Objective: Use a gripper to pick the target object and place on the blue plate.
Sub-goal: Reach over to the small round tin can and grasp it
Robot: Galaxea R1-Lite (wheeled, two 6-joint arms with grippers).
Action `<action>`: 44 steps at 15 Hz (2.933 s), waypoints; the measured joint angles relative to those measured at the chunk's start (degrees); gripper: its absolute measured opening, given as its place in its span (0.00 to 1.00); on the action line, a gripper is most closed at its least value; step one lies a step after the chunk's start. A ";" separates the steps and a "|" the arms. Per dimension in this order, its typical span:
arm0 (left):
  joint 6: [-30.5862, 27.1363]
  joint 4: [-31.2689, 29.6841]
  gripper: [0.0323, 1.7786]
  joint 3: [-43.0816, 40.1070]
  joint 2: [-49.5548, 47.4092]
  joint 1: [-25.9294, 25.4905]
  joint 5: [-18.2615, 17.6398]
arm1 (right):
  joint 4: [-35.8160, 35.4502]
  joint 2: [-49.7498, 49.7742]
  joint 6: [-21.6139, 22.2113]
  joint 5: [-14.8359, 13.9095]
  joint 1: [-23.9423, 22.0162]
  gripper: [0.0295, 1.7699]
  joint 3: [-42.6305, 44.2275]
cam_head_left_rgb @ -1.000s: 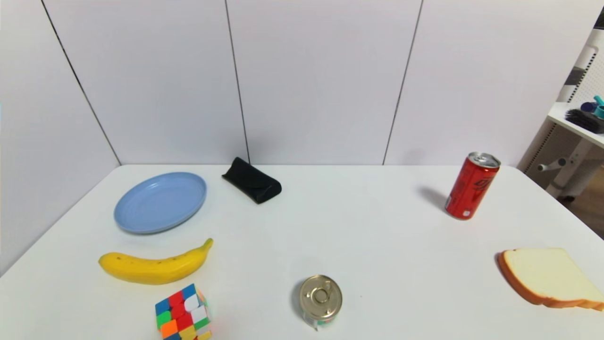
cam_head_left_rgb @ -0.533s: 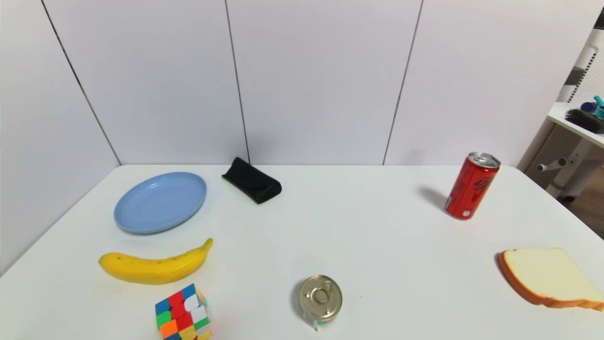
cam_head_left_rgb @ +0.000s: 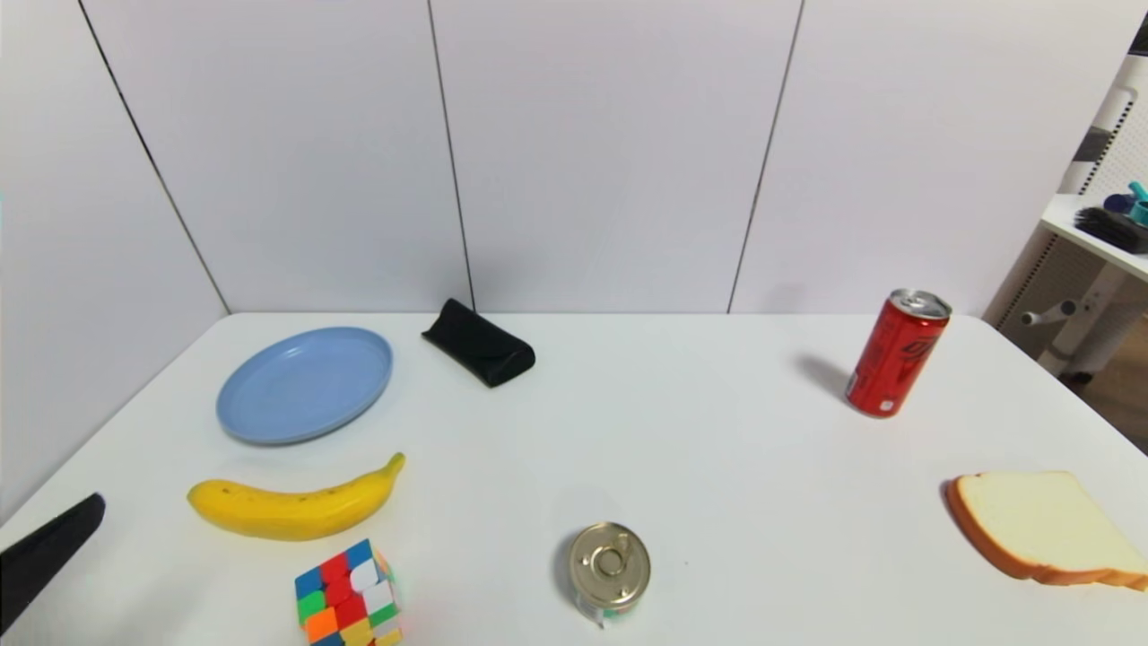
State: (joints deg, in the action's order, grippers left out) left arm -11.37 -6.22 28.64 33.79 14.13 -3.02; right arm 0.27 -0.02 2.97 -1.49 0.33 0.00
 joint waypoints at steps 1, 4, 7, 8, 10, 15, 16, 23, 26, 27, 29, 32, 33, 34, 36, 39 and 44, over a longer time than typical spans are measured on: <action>-0.83 0.11 0.95 2.93 3.80 2.76 -0.45 | -0.02 0.00 0.02 0.00 -0.02 0.96 0.00; -2.55 0.29 0.95 10.09 13.92 10.46 -3.04 | 0.00 0.00 -0.02 0.01 -0.02 0.96 0.00; -2.86 0.10 0.95 15.32 22.93 17.92 -5.79 | 0.00 0.00 0.00 0.01 0.00 0.96 0.00; -2.86 0.10 0.95 16.46 25.73 19.96 -6.79 | -0.02 0.00 0.00 0.00 -0.02 0.96 0.00; -2.90 -0.12 0.95 17.94 31.23 23.49 -8.83 | -0.02 0.00 -0.02 0.01 0.00 0.96 0.00; -3.01 -0.12 0.95 19.18 42.84 30.07 -9.62 | -0.02 0.00 0.00 0.00 0.00 0.96 0.00; -3.06 -0.28 0.95 19.35 44.81 30.90 -9.59 | -0.02 0.00 0.00 0.04 0.00 0.96 0.00; -4.61 -5.71 0.95 18.82 57.61 34.44 -9.40 | 0.00 0.00 0.00 0.01 0.00 0.96 0.00; -4.66 -6.84 0.95 18.44 60.94 35.23 -9.35 | -0.02 0.00 0.00 0.01 -0.02 0.96 0.00; -4.63 -6.90 0.95 18.33 61.90 35.43 -9.37 | 0.00 0.00 0.00 0.04 -0.02 0.96 0.00; -4.63 -7.75 0.95 18.33 63.48 35.71 -9.37 | 0.00 0.00 0.00 0.01 0.00 0.96 0.00; -4.63 -10.84 0.95 18.05 65.44 35.93 -9.35 | 0.00 0.00 0.00 0.01 0.00 0.96 0.00; -4.61 -11.58 0.95 17.99 66.12 35.95 -9.33 | 0.00 0.00 0.00 0.00 0.00 0.96 0.00; -4.61 -12.24 0.95 17.97 66.71 35.95 -9.31 | 0.00 0.00 0.00 0.00 0.00 0.96 0.00; -4.67 -12.74 0.95 17.92 67.65 35.93 -9.26 | 0.00 0.00 -0.02 0.00 0.00 0.96 0.00; -4.72 -12.76 0.95 17.66 68.52 35.90 -8.96 | 0.00 0.00 0.00 0.04 0.00 0.96 0.00; -4.80 -13.04 0.95 17.51 69.40 35.89 -4.99 | 0.00 0.00 0.02 0.00 0.00 0.96 0.00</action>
State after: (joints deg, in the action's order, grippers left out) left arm -16.18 -19.26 46.14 103.19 50.02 -8.01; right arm 0.27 -0.02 3.00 -1.49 0.33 0.00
